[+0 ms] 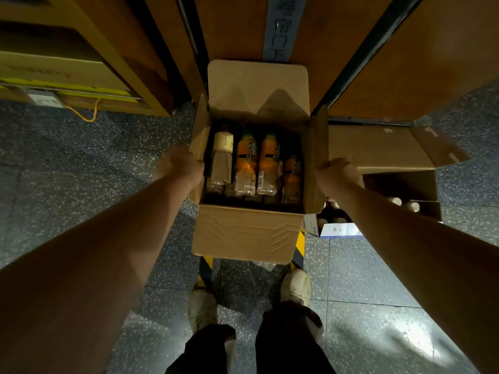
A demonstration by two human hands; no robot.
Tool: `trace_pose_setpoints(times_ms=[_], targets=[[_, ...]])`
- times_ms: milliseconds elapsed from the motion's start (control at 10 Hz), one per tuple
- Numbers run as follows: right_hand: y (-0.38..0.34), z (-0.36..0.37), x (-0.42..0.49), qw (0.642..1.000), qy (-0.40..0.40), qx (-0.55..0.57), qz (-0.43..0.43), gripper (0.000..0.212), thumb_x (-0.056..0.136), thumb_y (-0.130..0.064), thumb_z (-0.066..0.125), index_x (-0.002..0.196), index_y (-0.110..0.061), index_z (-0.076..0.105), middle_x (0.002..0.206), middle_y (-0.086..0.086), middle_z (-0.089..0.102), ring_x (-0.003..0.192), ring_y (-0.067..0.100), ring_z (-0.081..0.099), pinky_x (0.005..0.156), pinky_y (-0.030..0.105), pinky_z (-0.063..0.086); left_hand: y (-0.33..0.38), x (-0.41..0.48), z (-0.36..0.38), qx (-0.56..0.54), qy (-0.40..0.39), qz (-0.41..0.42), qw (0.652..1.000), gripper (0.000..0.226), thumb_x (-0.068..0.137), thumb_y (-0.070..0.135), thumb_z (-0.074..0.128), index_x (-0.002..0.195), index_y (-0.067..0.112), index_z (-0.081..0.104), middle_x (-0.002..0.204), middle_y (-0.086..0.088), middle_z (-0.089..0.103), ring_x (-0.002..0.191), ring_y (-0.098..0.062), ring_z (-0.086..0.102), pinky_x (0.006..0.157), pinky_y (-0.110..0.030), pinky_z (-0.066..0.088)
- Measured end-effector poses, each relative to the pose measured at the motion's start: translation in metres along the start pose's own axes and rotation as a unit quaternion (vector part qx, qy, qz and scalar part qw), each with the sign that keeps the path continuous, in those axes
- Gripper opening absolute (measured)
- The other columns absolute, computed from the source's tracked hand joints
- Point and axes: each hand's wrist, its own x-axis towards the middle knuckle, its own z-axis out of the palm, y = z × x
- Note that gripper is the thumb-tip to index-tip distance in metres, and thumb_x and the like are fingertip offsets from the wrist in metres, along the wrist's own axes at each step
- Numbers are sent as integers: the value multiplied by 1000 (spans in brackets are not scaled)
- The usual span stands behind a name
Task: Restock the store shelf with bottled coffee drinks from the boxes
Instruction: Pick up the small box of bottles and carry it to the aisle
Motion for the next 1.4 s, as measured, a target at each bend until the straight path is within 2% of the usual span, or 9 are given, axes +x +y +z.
trace_pose_setpoints(times_ms=[200, 300, 500, 700, 900, 1000, 1100, 1200, 1400], targets=[[-12, 1, 6, 999, 3, -40, -3, 35, 95, -13, 42, 123, 7, 48, 118, 25, 53, 110, 39, 53, 90, 44, 47, -13, 13, 13, 48, -16, -30, 998, 30, 98, 24, 44, 116, 2, 57, 116, -23, 60, 105, -38, 59, 85, -41, 51], [-10, -6, -3, 995, -18, -102, -5, 30, 92, -4, 42, 115, 9, 56, 104, 21, 57, 101, 33, 57, 70, 33, 44, -23, 11, 12, 52, 0, -17, 999, 29, 98, 22, 45, 116, 2, 57, 119, -22, 58, 108, -38, 56, 84, -43, 48], [-6, -13, -12, 991, -21, -130, -39, 28, 94, -8, 43, 114, 1, 60, 113, 20, 60, 108, 35, 58, 79, 36, 45, -47, -21, 5, -4, -38, -5, 999, 21, 96, 21, 49, 98, 2, 58, 101, -18, 62, 92, -32, 61, 68, -37, 51], [-40, -23, -41, 988, -37, -137, -56, 20, 95, -7, 41, 95, -11, 60, 83, 1, 53, 95, 18, 58, 70, 24, 40, -84, -39, -18, 13, -76, -31, 997, 25, 97, 21, 45, 78, 8, 52, 92, -16, 62, 84, -28, 62, 64, -33, 49], [-85, -9, -82, 967, -112, -191, -125, 29, 97, -7, 39, 118, -5, 59, 112, 13, 60, 105, 27, 58, 77, 24, 45, -149, -65, -45, -9, -113, -90, 989, 17, 93, 12, 49, 82, 2, 59, 95, -19, 65, 87, -31, 65, 64, -34, 50], [-113, 5, -104, 953, -108, -233, -161, 17, 96, -10, 42, 97, -1, 56, 74, 8, 43, 70, 24, 48, 55, 23, 32, -189, -85, -58, -51, -104, -134, 984, 17, 91, 13, 51, 81, 4, 60, 92, -19, 65, 82, -28, 64, 59, -31, 49], [-145, 18, -129, 948, -122, -233, -178, 20, 96, -12, 46, 80, -3, 54, 85, 13, 51, 96, 32, 59, 62, 25, 37, -231, -105, -73, -72, -94, -167, 979, 17, 91, 12, 51, 94, 1, 63, 97, -18, 65, 86, -27, 62, 64, -28, 46], [-187, 29, -158, 931, -116, -262, -227, 23, 94, -10, 45, 71, -7, 49, 77, 9, 49, 85, 30, 53, 68, 30, 39, -274, -122, -94, -88, -81, -185, 976, 19, 90, 11, 52, 98, 0, 65, 101, -19, 65, 96, -30, 63, 66, -27, 43], [-283, 53, -232, 893, -110, -312, -305, 34, 94, -17, 49, 62, -17, 37, 66, 3, 39, 59, 17, 39, 68, 32, 40, -359, -156, -145, -136, -65, -219, 964, 18, 92, 8, 47, 86, 5, 63, 91, -11, 63, 79, -19, 59, 64, -25, 45]])
